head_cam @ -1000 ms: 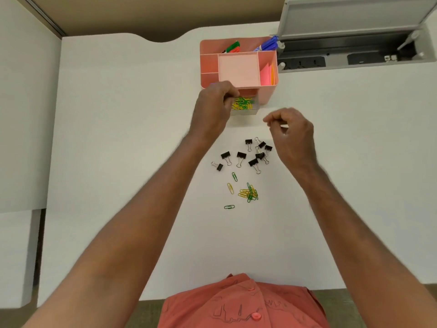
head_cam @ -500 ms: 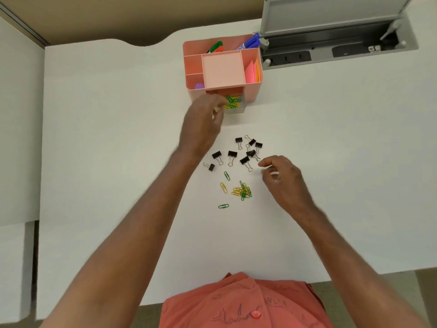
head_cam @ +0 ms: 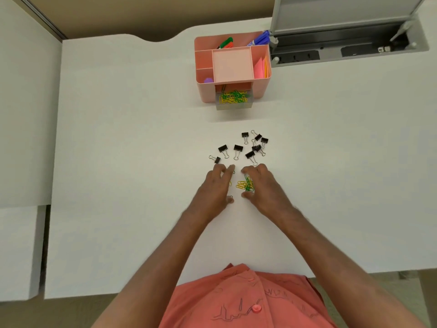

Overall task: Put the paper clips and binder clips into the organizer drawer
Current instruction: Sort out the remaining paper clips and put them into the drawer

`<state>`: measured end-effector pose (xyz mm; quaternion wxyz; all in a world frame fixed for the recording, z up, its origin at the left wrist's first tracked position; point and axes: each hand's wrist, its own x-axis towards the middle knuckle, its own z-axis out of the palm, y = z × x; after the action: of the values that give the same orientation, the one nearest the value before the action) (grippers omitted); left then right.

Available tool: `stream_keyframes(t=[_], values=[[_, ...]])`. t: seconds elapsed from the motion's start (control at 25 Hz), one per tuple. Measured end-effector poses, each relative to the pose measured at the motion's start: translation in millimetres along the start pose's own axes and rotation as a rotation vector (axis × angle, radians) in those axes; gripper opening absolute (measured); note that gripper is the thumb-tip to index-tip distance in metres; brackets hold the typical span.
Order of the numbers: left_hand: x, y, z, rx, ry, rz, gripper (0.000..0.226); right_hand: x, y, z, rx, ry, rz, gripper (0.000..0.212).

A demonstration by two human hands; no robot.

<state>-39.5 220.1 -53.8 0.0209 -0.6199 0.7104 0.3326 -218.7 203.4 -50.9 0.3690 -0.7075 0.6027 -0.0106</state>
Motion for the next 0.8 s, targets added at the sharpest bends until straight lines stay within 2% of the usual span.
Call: stream_keyframes(t=[0.12,0.24,0.4,0.56,0.68,0.8], values=[[10.3,5.9,1.2,-0.045,0.03,-0.015,0.075,1.6,2.8,1.8,0.06,0.025,-0.013,0.041],[16.0,11.2,0.6,-0.107,0.083,-0.015,0.045,1.1,3.7,2.3,0.07,0.054,-0.025,0.022],[19.8,14.1,2.0,-0.07,0.085,-0.011,0.009,0.4,3.2,2.3,0.071,0.081,-0.035,0.012],[19.6,13.9,3.8,-0.064,0.095,-0.007,0.007,1.6,5.6,2.6,0.084,0.091,-0.024,0.017],[19.8,12.1,3.1,-0.138,0.101,-0.022,0.005,3.2,8.0,1.1,0.196,0.093,0.024,0.019],[16.3,10.3,4.5,-0.2,0.092,0.01,0.019,7.3,10.5,-7.4,0.374,0.07,0.148,0.018]])
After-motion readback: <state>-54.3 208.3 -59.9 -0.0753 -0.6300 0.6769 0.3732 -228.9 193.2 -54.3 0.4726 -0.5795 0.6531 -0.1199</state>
